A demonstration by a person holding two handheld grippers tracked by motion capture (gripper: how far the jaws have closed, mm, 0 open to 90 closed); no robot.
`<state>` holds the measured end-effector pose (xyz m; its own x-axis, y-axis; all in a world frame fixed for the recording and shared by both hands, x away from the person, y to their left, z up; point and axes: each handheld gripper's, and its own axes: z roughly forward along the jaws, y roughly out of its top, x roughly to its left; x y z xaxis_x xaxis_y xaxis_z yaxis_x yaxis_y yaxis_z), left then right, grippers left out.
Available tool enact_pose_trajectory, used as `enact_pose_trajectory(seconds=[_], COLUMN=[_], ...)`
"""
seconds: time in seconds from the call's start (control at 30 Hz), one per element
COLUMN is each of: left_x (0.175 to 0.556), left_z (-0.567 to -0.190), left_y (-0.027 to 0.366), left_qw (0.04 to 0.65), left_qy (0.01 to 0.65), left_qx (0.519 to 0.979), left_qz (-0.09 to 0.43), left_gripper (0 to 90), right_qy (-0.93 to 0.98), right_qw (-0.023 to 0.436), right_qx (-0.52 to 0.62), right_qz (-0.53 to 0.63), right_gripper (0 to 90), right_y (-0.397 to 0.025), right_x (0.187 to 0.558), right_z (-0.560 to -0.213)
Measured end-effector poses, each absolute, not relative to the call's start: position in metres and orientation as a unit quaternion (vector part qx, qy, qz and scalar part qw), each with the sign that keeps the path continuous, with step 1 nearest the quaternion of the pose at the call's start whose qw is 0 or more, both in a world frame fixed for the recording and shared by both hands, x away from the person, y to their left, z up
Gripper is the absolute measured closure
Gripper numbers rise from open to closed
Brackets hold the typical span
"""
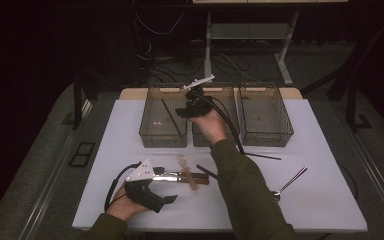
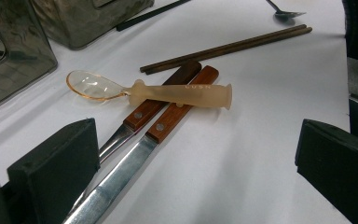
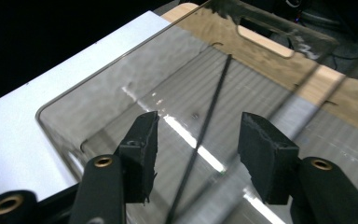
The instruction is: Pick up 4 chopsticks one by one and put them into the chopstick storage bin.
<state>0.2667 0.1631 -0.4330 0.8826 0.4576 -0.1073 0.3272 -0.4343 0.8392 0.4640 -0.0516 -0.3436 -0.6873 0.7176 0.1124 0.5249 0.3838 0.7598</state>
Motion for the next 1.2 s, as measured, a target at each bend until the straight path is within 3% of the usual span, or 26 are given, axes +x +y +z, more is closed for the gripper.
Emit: enact_pose_trajectory(seconds=[0.33, 0.67, 0.9, 1.2], left_x=[0.267, 0.268, 0.269, 0.269], left_z=[-0.434, -0.435, -0.435, -0.435], left_y=[0.163, 0.164, 0.164, 0.165], left_qw=[0.478, 0.478, 0.478, 0.478], left_qy=[0.236, 0.240, 0.238, 0.238], left_qx=[0.843, 0.842, 0.843, 0.843], left_qz=[0.068, 0.067, 0.068, 0.068], left_gripper=[0.0, 0.0, 0.0, 0.0], right_qy=[0.822, 0.832, 0.838, 0.843], right_qw=[0.123, 0.138, 0.129, 0.113], right_qx=[0.359, 0.331, 0.318, 0.306], right_qz=[0.425, 0.424, 0.425, 0.428], right_gripper=[39.4, 38.2, 44.2, 58.1], right_y=[-0.097, -0.137, -0.170, -0.209], right_x=[0.438, 0.410, 0.392, 0.371], right_z=[-0.322, -0.312, -0.318, -0.336])
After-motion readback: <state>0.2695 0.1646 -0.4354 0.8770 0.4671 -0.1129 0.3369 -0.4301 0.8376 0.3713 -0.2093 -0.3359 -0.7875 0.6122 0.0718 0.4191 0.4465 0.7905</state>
